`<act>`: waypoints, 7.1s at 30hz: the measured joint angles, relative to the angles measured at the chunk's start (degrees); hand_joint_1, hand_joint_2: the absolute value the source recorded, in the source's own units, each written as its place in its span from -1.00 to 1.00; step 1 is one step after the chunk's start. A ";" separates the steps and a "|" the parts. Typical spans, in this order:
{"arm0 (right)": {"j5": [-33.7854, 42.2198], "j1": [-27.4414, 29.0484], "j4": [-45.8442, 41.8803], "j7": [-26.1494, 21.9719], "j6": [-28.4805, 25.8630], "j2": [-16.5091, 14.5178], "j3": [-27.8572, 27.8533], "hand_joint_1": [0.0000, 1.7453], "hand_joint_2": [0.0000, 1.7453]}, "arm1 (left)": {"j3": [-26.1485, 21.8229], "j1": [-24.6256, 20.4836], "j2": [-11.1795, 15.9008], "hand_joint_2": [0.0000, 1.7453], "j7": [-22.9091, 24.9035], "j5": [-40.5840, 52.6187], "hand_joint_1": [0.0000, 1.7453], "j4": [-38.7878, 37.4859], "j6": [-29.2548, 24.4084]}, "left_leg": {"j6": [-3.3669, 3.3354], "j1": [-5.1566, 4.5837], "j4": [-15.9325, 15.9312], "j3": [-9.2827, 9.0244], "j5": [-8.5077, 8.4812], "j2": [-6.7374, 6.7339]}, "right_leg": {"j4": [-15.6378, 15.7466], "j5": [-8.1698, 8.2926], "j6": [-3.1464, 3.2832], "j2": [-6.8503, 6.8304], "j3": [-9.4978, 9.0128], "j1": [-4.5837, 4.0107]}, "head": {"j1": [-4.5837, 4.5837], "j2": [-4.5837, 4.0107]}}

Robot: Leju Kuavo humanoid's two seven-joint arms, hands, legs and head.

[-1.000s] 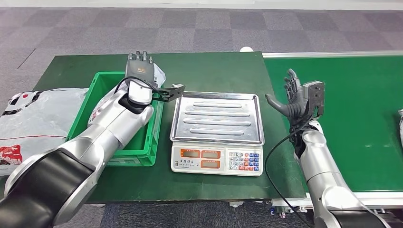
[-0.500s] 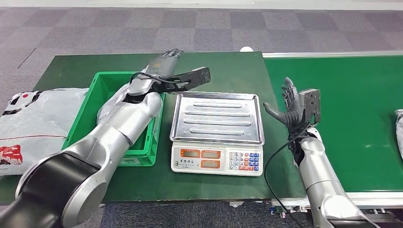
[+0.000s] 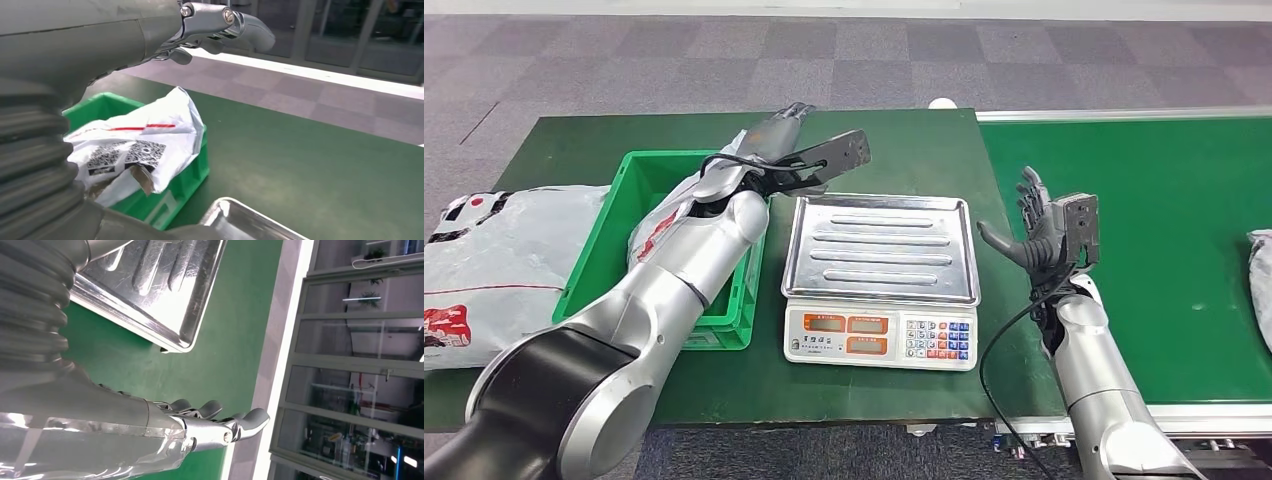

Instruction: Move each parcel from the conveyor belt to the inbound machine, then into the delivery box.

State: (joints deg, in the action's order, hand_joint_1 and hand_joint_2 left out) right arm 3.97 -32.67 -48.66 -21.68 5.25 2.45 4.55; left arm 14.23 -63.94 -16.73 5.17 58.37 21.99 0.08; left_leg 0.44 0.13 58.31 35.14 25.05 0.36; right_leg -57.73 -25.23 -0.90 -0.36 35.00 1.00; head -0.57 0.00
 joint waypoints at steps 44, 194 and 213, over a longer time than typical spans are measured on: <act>-2.35 -8.63 4.20 0.42 -7.65 -6.10 9.40 -1.00 1.00 | 10.50 12.67 -3.97 1.00 -32.93 -69.09 -1.00 4.60 -6.42 | 0.00 0.00 0.00 0.00 -0.01 -0.02 | 0.00 0.00 0.00 0.01 0.01 -0.01 | 0.00 0.00; -12.20 -6.91 13.12 0.89 -19.96 1.94 6.23 -1.00 1.00 | 19.18 13.58 -3.97 1.00 -30.11 -74.13 -1.00 3.75 -10.02 | -0.07 -0.07 0.04 0.01 0.04 0.03 | 0.04 0.01 -0.01 -0.04 0.01 0.05 | 0.00 0.00; -24.27 1.66 11.15 2.87 -33.26 8.54 1.30 -1.00 1.00 | 21.85 13.69 -3.53 1.00 -31.01 -71.89 -1.00 1.63 -10.51 | -0.11 -0.09 0.03 0.03 0.07 0.05 | 0.04 0.00 -0.03 -0.08 0.00 0.06 | 0.00 0.00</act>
State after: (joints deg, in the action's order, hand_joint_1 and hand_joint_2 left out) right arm -20.30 -31.01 -37.51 -18.81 -28.01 10.98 5.85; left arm 36.08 -50.25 -20.26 -25.84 -13.52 23.63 -10.43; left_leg 0.33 0.04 58.34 35.18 25.12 0.41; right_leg -57.69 -25.23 -0.93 -0.44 35.00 1.06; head -0.57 0.00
